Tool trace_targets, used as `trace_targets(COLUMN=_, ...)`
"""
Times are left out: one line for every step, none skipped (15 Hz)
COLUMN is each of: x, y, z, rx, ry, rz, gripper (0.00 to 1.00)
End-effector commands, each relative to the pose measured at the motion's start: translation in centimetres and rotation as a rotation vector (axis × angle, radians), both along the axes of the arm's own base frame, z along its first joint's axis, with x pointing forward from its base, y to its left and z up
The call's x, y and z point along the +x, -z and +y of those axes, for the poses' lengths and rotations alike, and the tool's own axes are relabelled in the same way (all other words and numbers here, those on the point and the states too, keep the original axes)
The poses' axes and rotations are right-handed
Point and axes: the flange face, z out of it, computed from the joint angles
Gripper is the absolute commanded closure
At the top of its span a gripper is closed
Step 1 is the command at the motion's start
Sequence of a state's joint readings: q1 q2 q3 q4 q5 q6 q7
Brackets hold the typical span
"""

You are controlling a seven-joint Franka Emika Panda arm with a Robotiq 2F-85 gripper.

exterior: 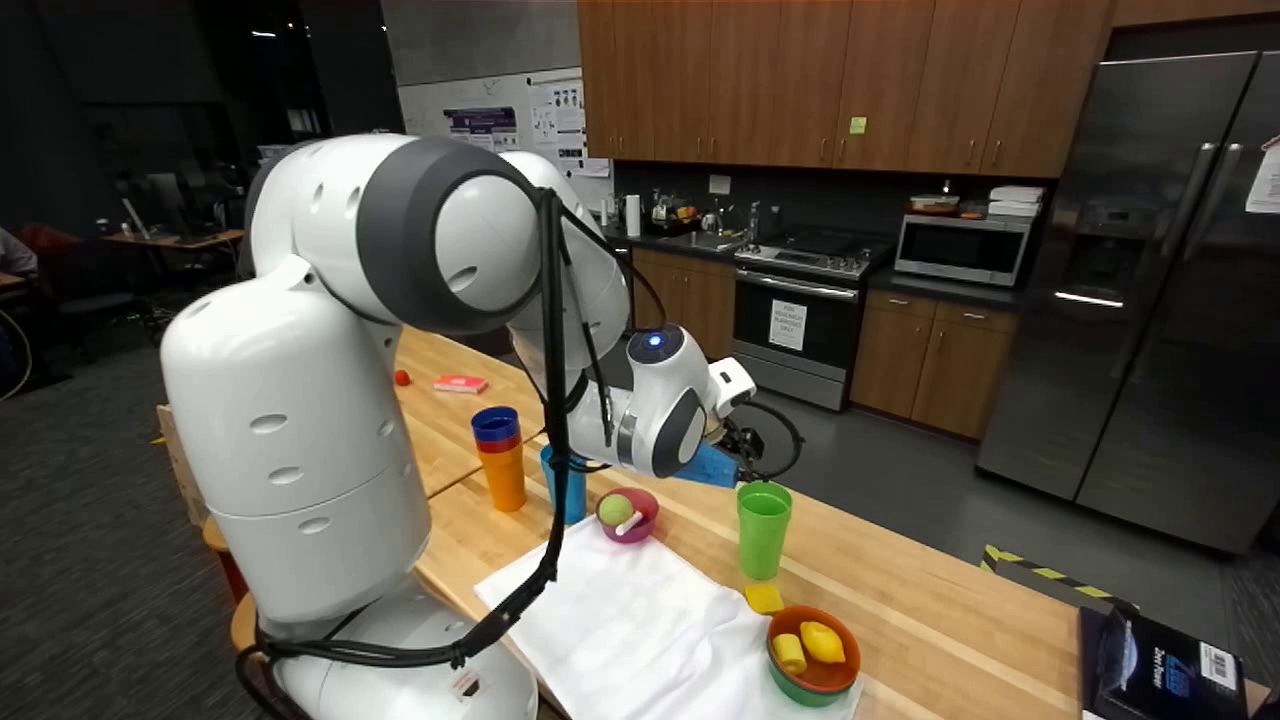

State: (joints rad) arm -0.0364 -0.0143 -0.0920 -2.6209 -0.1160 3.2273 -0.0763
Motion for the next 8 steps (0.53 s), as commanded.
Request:
trace_targets(x=2.4, y=-2.2, z=0.5, rx=0.033, ry=0.028, rz=0.041, gripper=0.0)
trace_targets(x=3.4, y=-3.5, z=0.0, rx=0.051, ry=0.046, rz=0.08, gripper=0.0)
trace_targets(x=4.3, y=-3.7, z=-1.3, rx=0.056, ry=0.064, rz=0.131, gripper=0.0)
trace_targets(x=5.1, y=-2.7, z=-1.3, rx=0.084, ry=0.049, rz=0.201, gripper=0.0)
trace_targets(x=6.1, y=-3.0, z=-2.2, rx=0.096, ry=0.055, rz=0.254, gripper=0.0)
trace_targets(x=7.0, y=-3.5, z=-3.2, rx=0.099, ry=0.068, rz=0.304, gripper=0.0)
trace_targets(x=7.8, y=-4.6, z=-4.2, rx=0.083, ry=0.089, rz=0.346, gripper=0.0)
trace_targets(x=8.5, y=-5.4, z=-5.4, rx=0.056, ry=0.121, rz=0.391, gripper=0.0)
